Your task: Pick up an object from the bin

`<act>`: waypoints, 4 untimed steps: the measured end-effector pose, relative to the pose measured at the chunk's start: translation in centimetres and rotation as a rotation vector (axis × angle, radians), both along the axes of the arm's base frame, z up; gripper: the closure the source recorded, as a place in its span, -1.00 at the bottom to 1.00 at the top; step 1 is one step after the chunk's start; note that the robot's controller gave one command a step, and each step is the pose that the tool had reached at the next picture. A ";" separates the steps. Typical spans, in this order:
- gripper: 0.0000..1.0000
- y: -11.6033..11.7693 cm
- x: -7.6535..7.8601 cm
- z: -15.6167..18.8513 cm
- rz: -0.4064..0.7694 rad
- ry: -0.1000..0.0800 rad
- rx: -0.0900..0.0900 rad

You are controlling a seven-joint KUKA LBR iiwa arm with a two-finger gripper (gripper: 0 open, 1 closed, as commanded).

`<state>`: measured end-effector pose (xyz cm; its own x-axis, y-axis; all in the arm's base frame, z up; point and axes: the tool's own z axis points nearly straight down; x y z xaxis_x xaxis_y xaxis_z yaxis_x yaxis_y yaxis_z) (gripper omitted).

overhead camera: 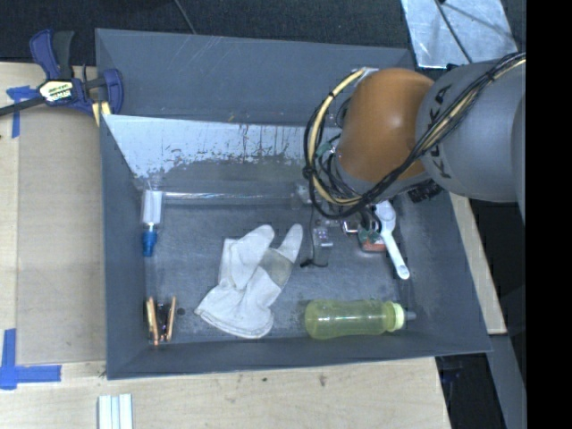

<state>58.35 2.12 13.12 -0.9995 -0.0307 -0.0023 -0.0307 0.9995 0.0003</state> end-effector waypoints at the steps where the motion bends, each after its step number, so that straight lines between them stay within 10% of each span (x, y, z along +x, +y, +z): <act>1: -1.00 1.5 -1.2 -1.3 -0.050 -0.001 0.000; 3: -1.00 2.2 -0.6 -3.4 0.031 0.001 0.000; 4: 1.00 1.9 -6.0 -5.9 0.103 -0.006 0.000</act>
Offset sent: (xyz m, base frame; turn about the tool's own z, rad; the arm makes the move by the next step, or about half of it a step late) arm 0.0038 0.0305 -0.0612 0.2516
